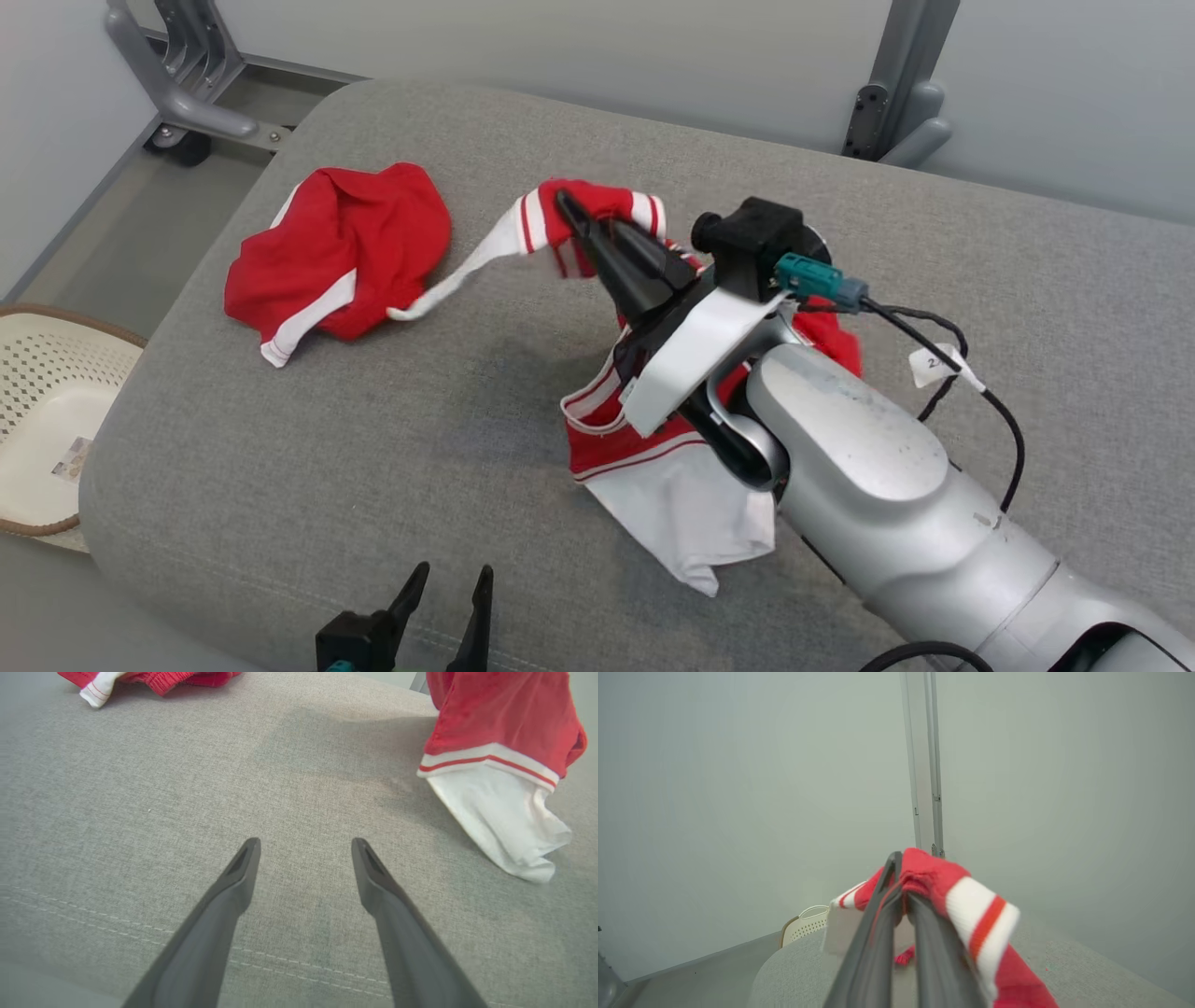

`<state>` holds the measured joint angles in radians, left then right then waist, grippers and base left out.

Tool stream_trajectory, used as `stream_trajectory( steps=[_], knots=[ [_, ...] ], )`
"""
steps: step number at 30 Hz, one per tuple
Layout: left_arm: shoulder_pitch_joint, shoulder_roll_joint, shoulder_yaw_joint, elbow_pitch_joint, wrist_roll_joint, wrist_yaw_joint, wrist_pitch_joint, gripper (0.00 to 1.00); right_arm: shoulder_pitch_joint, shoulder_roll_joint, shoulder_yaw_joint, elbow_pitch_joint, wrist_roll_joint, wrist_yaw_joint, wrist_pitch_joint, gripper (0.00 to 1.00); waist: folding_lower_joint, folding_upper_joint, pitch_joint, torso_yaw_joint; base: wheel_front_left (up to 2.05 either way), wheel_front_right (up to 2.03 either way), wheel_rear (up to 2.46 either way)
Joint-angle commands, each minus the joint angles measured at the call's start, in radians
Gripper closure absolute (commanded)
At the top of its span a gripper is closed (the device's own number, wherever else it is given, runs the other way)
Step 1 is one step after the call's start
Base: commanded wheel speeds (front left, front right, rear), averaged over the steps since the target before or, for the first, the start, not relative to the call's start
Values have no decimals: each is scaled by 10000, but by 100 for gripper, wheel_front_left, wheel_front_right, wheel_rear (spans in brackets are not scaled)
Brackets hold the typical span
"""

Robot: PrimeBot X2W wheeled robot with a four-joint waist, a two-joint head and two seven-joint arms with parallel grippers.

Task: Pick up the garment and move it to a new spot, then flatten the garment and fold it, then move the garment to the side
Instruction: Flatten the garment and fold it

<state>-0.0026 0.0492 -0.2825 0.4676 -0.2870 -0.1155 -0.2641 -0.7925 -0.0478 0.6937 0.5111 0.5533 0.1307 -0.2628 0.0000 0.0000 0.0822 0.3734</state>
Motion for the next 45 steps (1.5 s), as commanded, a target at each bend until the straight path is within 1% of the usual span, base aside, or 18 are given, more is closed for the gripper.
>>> stream_trajectory(
  steps=[1, 4, 5, 9, 10, 12, 15, 18, 19, 20, 21, 26, 28, 33, 39, 41, 45],
  knots=[
    [122, 24, 90, 9, 37, 19, -6, 0, 175, -78, 285, 47, 154, 0, -29, 100, 0, 0, -67, -77, 0, 0, 0],
    [124, 24, 63, 0, -39, 20, -6, 0, 456, -579, 657, 338, 376, -6, -29, 100, 0, 0, -76, -451, 0, 0, 0],
    [124, 24, 63, 0, -39, 20, -6, 0, 456, -579, 657, 338, 376, -6, -29, 100, 0, 0, -76, -451, 0, 0, 0],
    [-118, 26, 1, -56, -33, 33, -6, 0, 598, -1472, 567, 961, 594, -4, -29, 100, 0, 0, -50, -1021, 0, 0, 0],
    [-219, 26, 2, -81, -5, 38, -6, 0, 644, -1941, 398, 1334, 699, -6, -29, 100, 0, 0, -35, -1292, 0, 0, 0],
    [-294, 26, 4, -84, 30, 35, -6, 0, 616, -2395, 158, 1639, 667, -6, -29, 100, 0, 0, -29, -1514, 0, 0, 0],
    [-375, 28, -5, -83, 60, 27, -6, 0, 638, -2877, -451, 1954, 679, -4, -29, 100, 0, 0, -34, -1758, 0, 0, 0],
    [-366, 28, -19, -67, 65, 28, -6, 0, 858, -3096, -1214, 2139, 633, -4, -29, 100, 0, 0, -69, -1905, 0, 0, 0],
    [-301, 29, -4, -45, 74, 25, -6, 0, 1034, -3106, -1549, 2156, 534, -4, -29, 79, 0, 0, -114, -1974, 0, 0, 0],
    [-245, 29, 21, -31, 81, 22, -6, 0, 1125, -3084, -1654, 2131, 450, -3, -29, 51, 0, 0, -140, -2008, 0, 0, 0],
    [-190, 29, 37, -11, 88, 16, -6, 0, 1218, -3023, -1748, 2114, 421, -3, -29, 0, 0, 0, -167, -2039, 0, 0, 0],
    [-39, 28, 140, 71, 126, -15, -6, 0, 1627, -2677, -2114, 2308, 451, -4, -29, 0, 0, 0, -329, -2176, 0, 0, 0],
    [-6, 28, 172, 94, 143, -24, -6, 0, 1770, -2589, -2283, 2283, 287, -4, -29, 0, 0, 0, -389, -2229, 0, 0, 0],
    [62, 28, 231, 114, 210, -48, -6, 0, 2022, -2400, -3236, 2357, -264, -3, -29, 0, 0, 0, -566, -2347, 0, 0, 0],
    [146, 28, 389, -27, 294, -20, -6, 0, 2740, -2001, -4304, 1464, -1451, -1, -29, 0, 0, 0, -732, -2551, 0, 0, 0],
    [192, 28, 434, -64, 328, -12, -6, 0, 3100, -1783, -4720, 971, -1888, -1, -29, 0, 0, 0, -774, -2648, 0, 0, 0],
    [249, 28, 471, -109, 343, 3, -6, 0, 4031, -1306, -5126, 73, -2585, -1, -29, 0, 0, 0, -877, -2848, 0, 0, 0]
  ],
)
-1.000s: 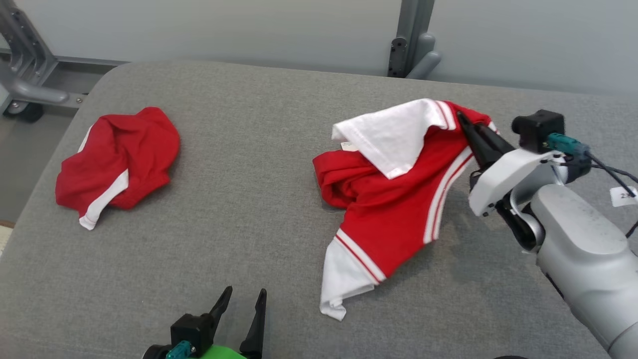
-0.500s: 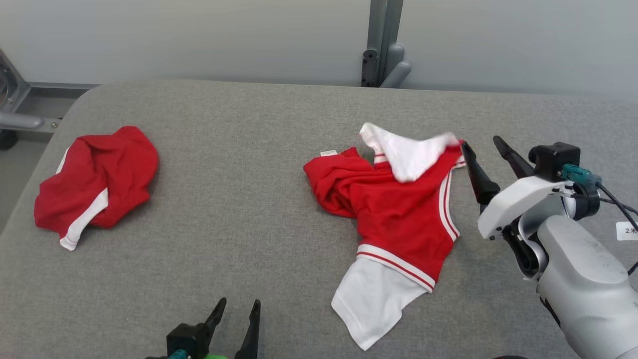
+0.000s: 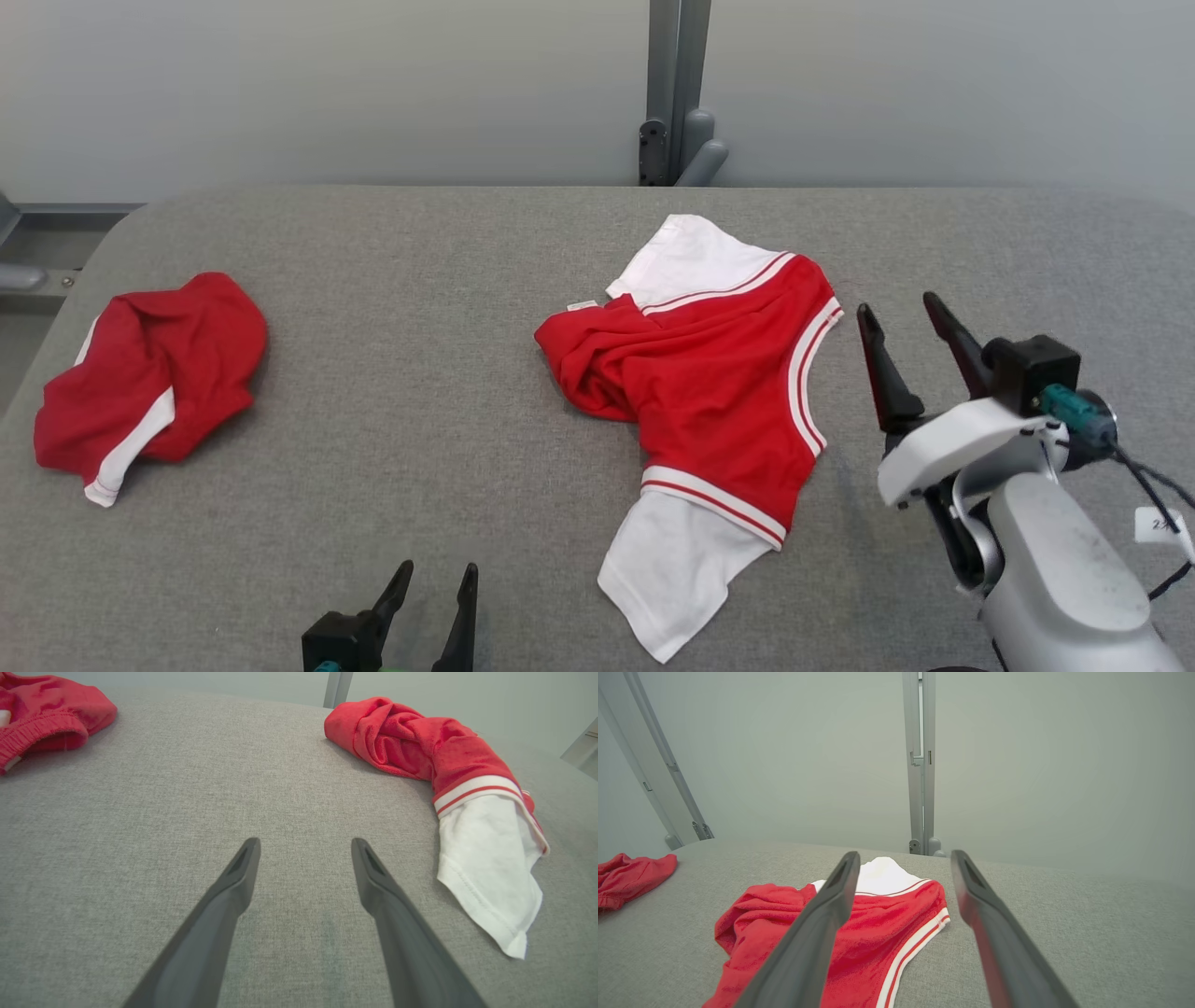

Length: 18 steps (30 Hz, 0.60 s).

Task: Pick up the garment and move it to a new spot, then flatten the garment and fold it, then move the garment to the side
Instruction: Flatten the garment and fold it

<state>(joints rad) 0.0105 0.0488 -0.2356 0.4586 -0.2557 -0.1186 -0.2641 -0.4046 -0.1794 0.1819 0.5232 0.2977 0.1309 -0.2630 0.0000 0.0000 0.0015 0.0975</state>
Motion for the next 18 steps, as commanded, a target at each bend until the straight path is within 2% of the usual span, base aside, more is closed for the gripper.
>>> stream_trajectory(
  steps=[1, 7, 12, 18],
  knots=[
    [122, 31, 7, -35, 24, 35, -6, 0, 424, 110, -2, -213, -150, -3, -27, 0, 0, 0, -92, -135, 0, 0, 0],
    [176, 31, 42, -102, 36, 23, -5, 0, 1518, 413, 109, -613, -391, -5, -27, 0, 0, 0, -154, -312, 0, 0, 0],
    [164, 32, -17, -121, 65, -2, -5, 0, 2089, 560, 477, -139, -275, -3, -27, 0, 0, 0, -53, -346, 0, 0, 0],
    [60, 33, -156, -115, 31, -28, -5, 0, 1992, 701, 788, 591, -306, -3, -27, 0, 0, 0, 171, 0, 0, 0, 0]
  ],
)
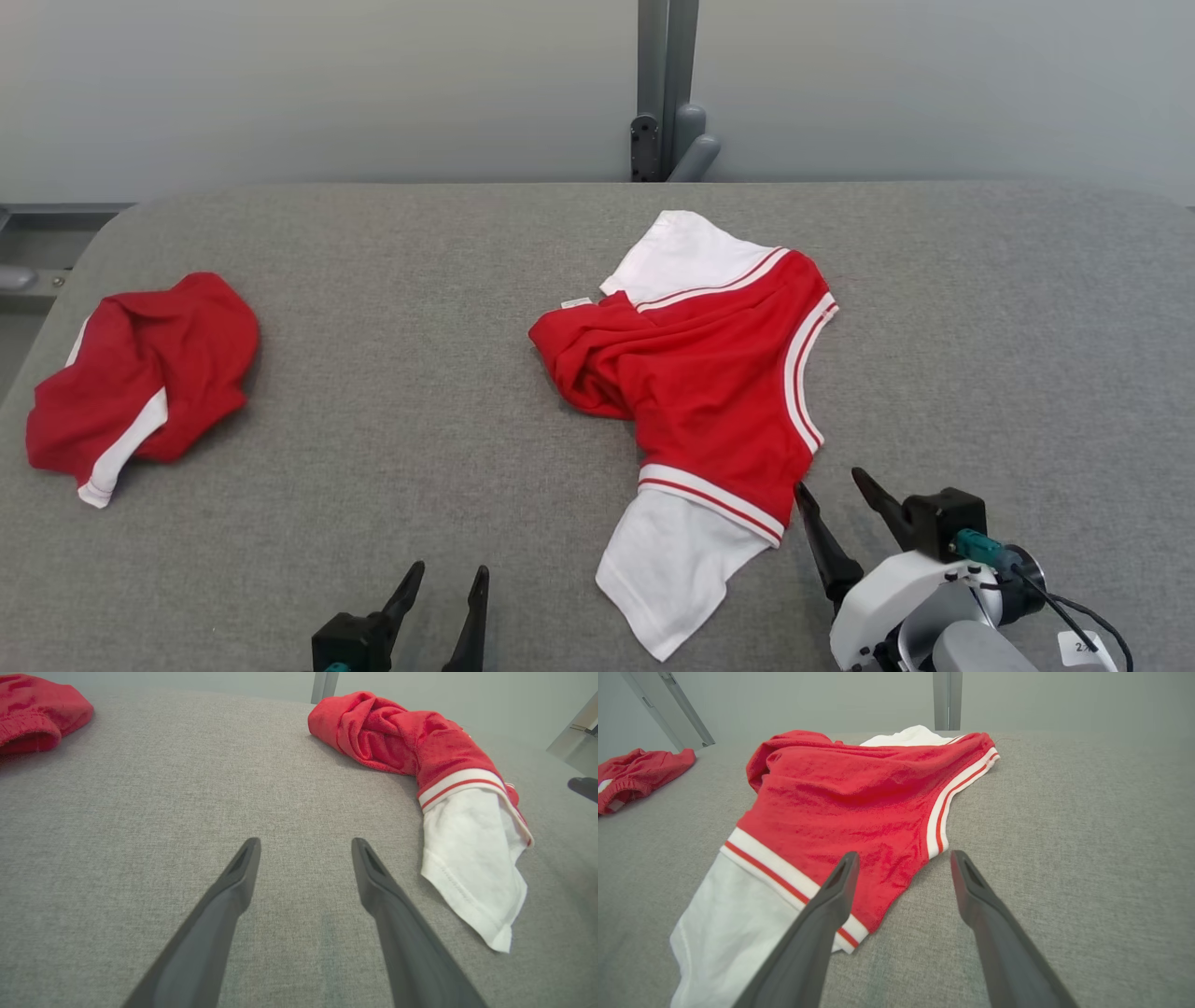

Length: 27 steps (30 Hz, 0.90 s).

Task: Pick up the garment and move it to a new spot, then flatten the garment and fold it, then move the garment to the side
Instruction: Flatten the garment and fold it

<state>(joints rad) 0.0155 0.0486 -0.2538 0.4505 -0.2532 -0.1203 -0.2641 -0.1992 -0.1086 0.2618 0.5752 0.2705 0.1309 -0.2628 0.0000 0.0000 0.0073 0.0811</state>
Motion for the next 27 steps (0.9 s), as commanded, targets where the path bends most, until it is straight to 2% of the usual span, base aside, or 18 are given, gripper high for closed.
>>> stream_trajectory(
  steps=[1, 12, 13, 15, 16, 21, 27],
  knots=[
    [-23, 33, 22, -38, -7, -7, -5, 0, -114, 21, 9, 267, -71, -3, -29, 0, 0, 0, 162, 237, 0, 0, 0],
    [-243, 32, 32, -105, 54, 19, -5, 0, -845, 453, -4, 2334, -339, -3, -28, 0, 0, 0, 519, 1010, 0, 0, 0],
    [-248, 32, 30, -108, 65, 16, -5, 0, -930, 466, 32, 2585, -448, -3, -24, 14, 0, 0, 537, 1055, 0, 0, 0],
    [-266, 32, 37, -130, 55, 50, -5, 0, -1103, 484, 35, 3026, -629, -5, -1, 85, 0, 0, 589, 1113, 0, 0, 0],
    [-274, 32, 43, -140, 40, 58, -5, 0, -1154, 497, 13, 3139, -669, -5, -1, 100, 0, 0, 609, 1127, 0, 0, 0],
    [-176, 32, 142, -165, -49, 112, -5, 0, -1338, 293, -674, 2626, -767, -9, -14, 100, 0, 0, 634, 950, 0, 0, 0],
    [-117, 34, 96, -215, -208, 143, -5, 0, -723, -303, -2188, 1598, -802, -9, -17, 100, 0, 0, 471, 547, 0, 0, 0]
  ],
)
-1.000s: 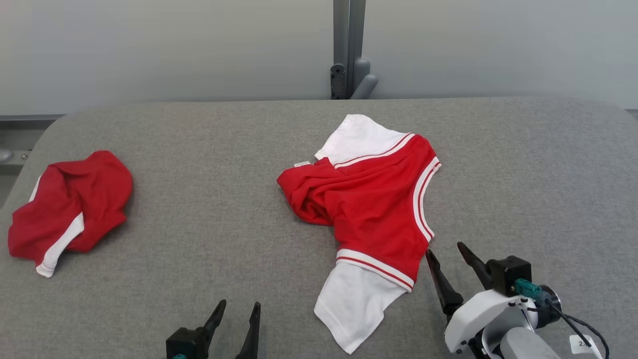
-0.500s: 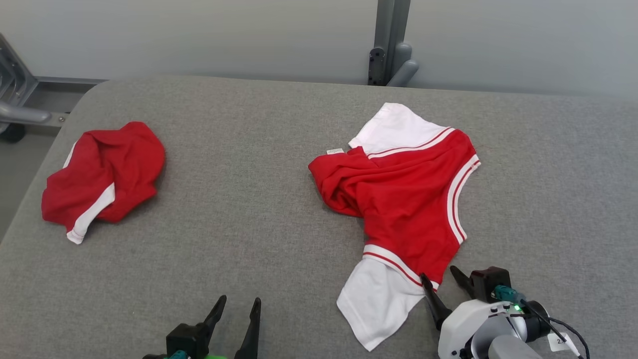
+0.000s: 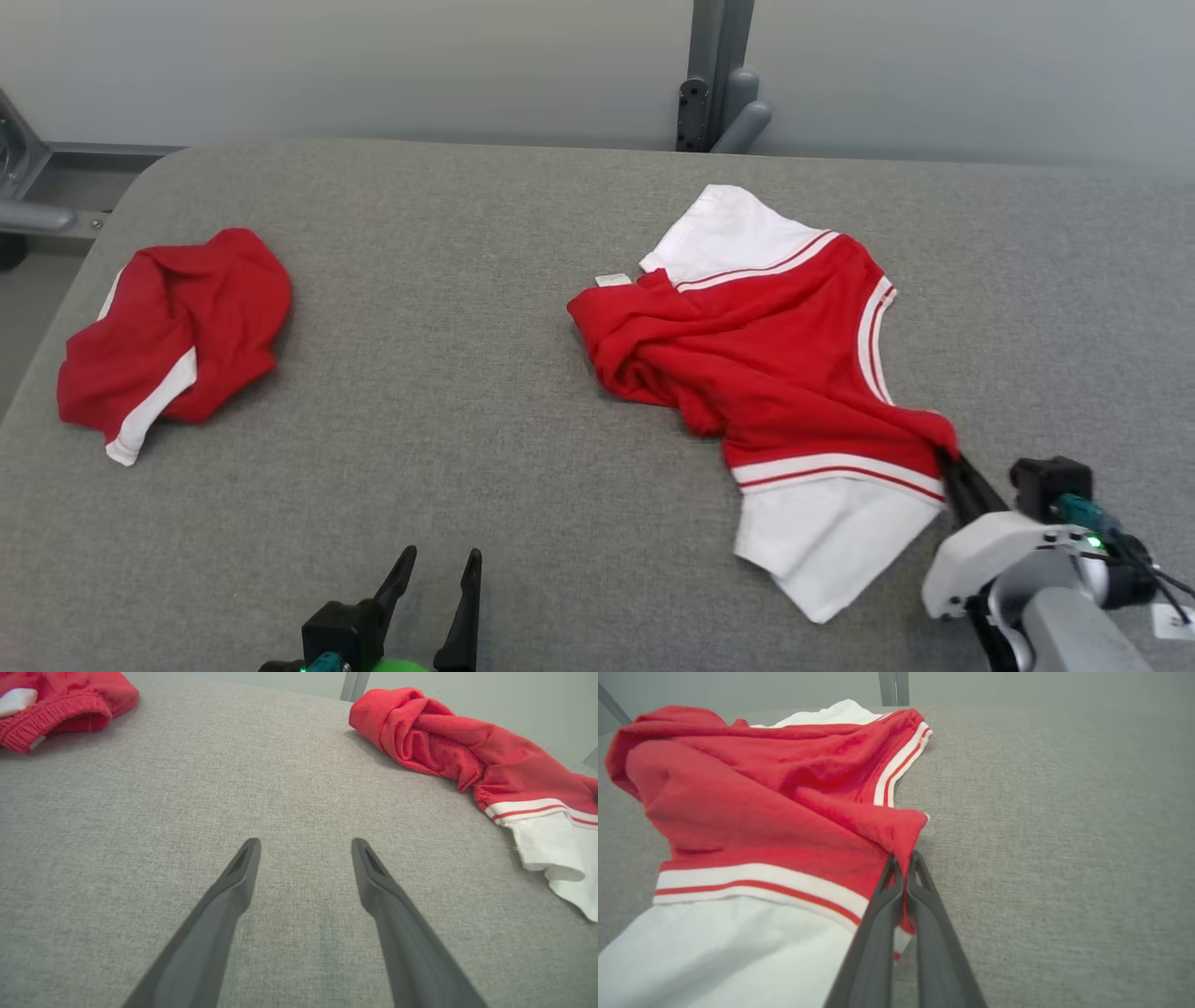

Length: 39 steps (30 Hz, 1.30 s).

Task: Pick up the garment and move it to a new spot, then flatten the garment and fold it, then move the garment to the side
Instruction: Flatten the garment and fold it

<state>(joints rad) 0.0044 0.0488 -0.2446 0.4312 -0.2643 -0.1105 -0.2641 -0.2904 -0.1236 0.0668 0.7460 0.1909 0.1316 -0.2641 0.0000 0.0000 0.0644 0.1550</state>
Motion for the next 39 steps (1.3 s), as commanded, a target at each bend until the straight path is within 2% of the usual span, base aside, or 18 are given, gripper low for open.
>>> stream_trajectory(
  steps=[1, 8, 9, 10, 15, 23, 29, 39],
  knots=[
    [2, 30, -6, -35, -95, 55, -5, 0, 302, -254, -537, -235, -41, -17, -5, 100, 0, 0, -123, -269, 0, 0, 0],
    [13, 32, -45, -31, -137, 89, -5, 0, 840, -532, -1809, -418, -671, -17, -5, 100, 0, 0, -215, -608, 0, 0, 0],
    [-8, 32, -49, -43, -136, 85, -5, 0, 859, -477, -1972, -489, -761, -17, -5, 31, 0, 0, -212, -649, 0, 0, 0],
    [-23, 32, -43, -50, -137, 87, -5, 0, 877, -388, -2104, -642, -875, -17, -5, 0, 0, 0, -212, -692, 0, 0, 0],
    [-138, 32, 10, -115, -118, 73, -5, 0, 1020, 32, -2300, -1744, -1150, -16, -5, 0, 0, 0, -164, -968, 0, 0, 0],
    [-1030, 33, -348, -435, 77, -42, -5, 0, 1114, 464, -1431, -3600, -792, -16, -5, 0, 0, 0, 384, -1644, 0, 0, 0],
    [-1964, 35, -536, -207, 221, -36, -5, 0, 655, 540, -832, -3873, -388, -16, -5, 0, 0, 0, 1109, -2250, 0, 0, 0],
    [-3089, 35, -512, 651, 685, 387, -5, 0, 173, 470, -551, -3941, -285, -16, -5, 0, 0, 0, 2025, -3174, 0, 0, 0]
  ],
)
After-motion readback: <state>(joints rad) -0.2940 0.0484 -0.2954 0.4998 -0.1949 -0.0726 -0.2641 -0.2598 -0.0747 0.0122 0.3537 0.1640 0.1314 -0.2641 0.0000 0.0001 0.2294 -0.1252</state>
